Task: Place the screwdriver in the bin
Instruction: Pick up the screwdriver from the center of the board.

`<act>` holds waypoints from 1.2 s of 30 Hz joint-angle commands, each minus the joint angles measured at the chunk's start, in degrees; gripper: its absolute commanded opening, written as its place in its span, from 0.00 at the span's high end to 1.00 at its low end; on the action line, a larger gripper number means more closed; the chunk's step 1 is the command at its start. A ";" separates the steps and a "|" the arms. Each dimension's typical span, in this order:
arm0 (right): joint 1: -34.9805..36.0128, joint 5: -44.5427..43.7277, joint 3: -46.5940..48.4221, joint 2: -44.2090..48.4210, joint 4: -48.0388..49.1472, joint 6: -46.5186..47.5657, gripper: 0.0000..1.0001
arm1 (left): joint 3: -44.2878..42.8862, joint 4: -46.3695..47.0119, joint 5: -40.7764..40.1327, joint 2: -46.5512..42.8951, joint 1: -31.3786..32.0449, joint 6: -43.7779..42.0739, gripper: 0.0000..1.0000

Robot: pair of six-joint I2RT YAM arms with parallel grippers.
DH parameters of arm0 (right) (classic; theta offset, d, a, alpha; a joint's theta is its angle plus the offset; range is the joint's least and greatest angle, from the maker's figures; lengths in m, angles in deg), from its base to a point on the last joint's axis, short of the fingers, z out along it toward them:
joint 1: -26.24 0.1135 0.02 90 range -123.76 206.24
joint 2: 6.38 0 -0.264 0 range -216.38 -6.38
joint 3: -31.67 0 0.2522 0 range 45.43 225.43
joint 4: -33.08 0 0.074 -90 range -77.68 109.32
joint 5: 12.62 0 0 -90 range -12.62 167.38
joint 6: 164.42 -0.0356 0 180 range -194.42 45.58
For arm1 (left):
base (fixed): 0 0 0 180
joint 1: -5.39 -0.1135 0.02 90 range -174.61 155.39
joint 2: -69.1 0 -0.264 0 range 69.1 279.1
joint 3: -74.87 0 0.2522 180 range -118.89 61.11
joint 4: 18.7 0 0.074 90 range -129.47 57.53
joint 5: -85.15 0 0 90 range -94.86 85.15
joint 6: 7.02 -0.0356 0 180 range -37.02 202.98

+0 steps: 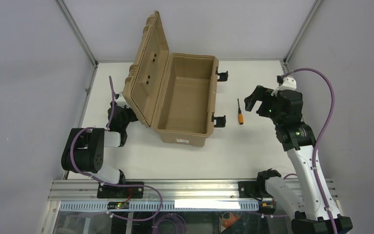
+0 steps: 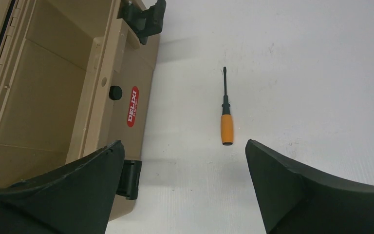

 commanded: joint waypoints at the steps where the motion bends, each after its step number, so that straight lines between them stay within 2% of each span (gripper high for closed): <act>1: -0.23 0.54 1.30 0.99 1.32 0.93 0.01 | 0.25 2.16 1.25 -1.76 -0.31 0.61 0.01; 20: 0.25 -0.26 7.85 -4.36 -2.82 2.86 0.01 | 0.25 2.19 1.25 -1.74 -0.31 0.61 0.01; 36: 0.34 -2.46 26.13 -19.11 -16.07 6.52 0.01 | 0.25 2.16 1.25 -1.81 -0.31 0.61 0.01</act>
